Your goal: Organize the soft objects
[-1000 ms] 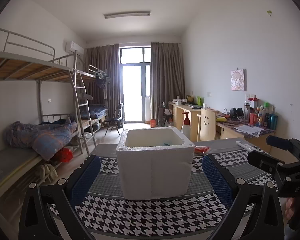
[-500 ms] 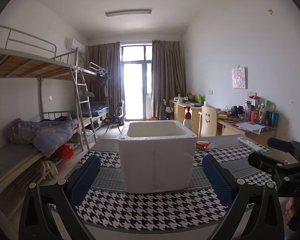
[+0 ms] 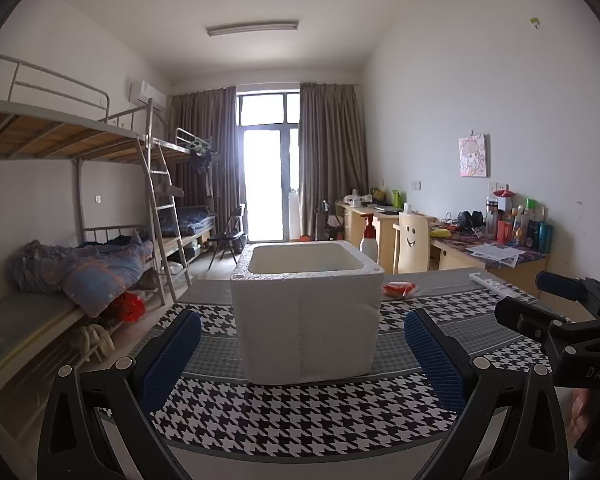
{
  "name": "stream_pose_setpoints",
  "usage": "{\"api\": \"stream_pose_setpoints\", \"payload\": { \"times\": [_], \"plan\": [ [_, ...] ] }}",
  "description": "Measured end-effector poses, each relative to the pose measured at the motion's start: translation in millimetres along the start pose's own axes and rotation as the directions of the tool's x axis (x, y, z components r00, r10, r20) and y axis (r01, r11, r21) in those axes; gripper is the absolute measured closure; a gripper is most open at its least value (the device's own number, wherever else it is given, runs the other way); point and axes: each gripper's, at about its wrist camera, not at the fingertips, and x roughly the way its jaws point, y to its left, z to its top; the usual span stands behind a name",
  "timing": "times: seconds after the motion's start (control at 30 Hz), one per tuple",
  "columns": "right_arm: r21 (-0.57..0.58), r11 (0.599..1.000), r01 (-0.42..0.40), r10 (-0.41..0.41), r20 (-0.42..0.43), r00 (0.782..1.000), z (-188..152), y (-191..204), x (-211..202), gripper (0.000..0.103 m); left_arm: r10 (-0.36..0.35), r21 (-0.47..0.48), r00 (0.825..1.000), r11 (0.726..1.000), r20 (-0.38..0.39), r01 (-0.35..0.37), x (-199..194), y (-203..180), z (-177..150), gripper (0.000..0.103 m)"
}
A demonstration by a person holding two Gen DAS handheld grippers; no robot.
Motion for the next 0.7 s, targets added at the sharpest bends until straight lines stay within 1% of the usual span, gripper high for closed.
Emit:
{"api": "stream_pose_setpoints", "payload": {
  "times": [0.3, 0.7],
  "plan": [
    [-0.001, 1.000, 0.004, -0.004, -0.009, 1.000, -0.8, -0.8, 2.4, 0.001, 0.013, 0.004, 1.000, 1.000, -0.002, -0.013, -1.3, 2.2, 1.8, 0.001],
    [-0.007, 1.000, 0.004, -0.004, -0.013, 1.000, -2.9, -0.2, 3.2, 0.001, 0.005, 0.006, 1.000, 1.000, -0.011, -0.005, 0.2, 4.7, 1.1, 0.001]
  ]
}}
